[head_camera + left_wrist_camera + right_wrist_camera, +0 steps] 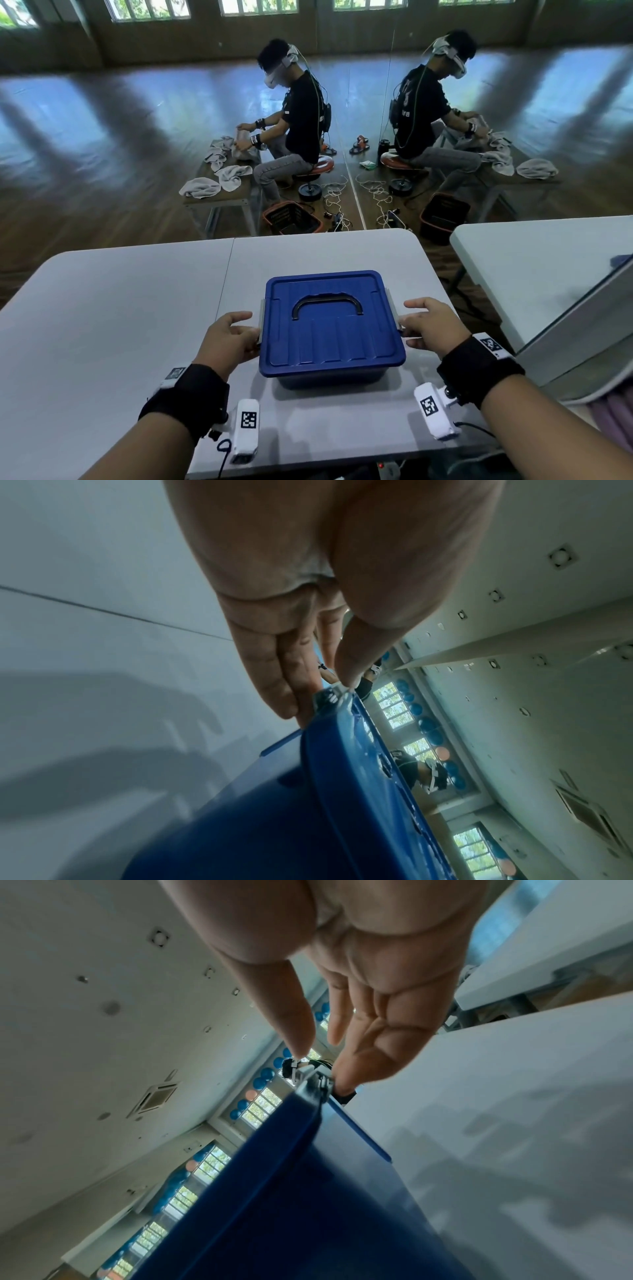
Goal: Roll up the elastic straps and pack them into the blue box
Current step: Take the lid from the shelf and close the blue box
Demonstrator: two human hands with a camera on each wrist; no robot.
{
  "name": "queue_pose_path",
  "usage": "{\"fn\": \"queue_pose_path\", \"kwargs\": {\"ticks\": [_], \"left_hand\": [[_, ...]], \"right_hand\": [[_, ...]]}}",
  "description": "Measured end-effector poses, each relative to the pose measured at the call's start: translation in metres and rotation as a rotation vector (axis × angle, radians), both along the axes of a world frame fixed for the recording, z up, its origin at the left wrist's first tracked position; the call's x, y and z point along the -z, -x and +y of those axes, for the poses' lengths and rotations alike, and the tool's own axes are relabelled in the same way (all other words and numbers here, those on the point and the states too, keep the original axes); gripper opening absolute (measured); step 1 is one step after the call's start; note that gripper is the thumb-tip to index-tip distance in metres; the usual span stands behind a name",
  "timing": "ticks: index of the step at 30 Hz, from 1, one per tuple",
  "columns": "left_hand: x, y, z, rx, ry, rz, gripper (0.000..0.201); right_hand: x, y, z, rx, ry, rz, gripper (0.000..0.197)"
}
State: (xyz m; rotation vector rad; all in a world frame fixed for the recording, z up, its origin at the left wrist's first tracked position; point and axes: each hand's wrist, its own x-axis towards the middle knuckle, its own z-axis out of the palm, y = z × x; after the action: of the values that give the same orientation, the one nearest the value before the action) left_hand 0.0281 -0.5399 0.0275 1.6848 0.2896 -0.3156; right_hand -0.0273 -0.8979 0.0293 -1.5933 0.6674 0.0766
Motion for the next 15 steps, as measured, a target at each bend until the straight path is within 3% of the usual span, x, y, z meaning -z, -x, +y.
{"fn": "queue_pose_path", "kwargs": {"ticks": [8, 15], "left_hand": [[0.001, -0.003, 0.005, 0.071, 0.068, 0.141, 0.041], [-0.008, -0.006, -0.013, 0.111, -0.144, 0.097, 0.014]], "right_hand": [[0.010, -0.002, 0.006, -0.046, -0.046, 0.040, 0.031], [0.001, -0.006, 0.014, -0.091, -0.077, 0.069, 0.030]]}}
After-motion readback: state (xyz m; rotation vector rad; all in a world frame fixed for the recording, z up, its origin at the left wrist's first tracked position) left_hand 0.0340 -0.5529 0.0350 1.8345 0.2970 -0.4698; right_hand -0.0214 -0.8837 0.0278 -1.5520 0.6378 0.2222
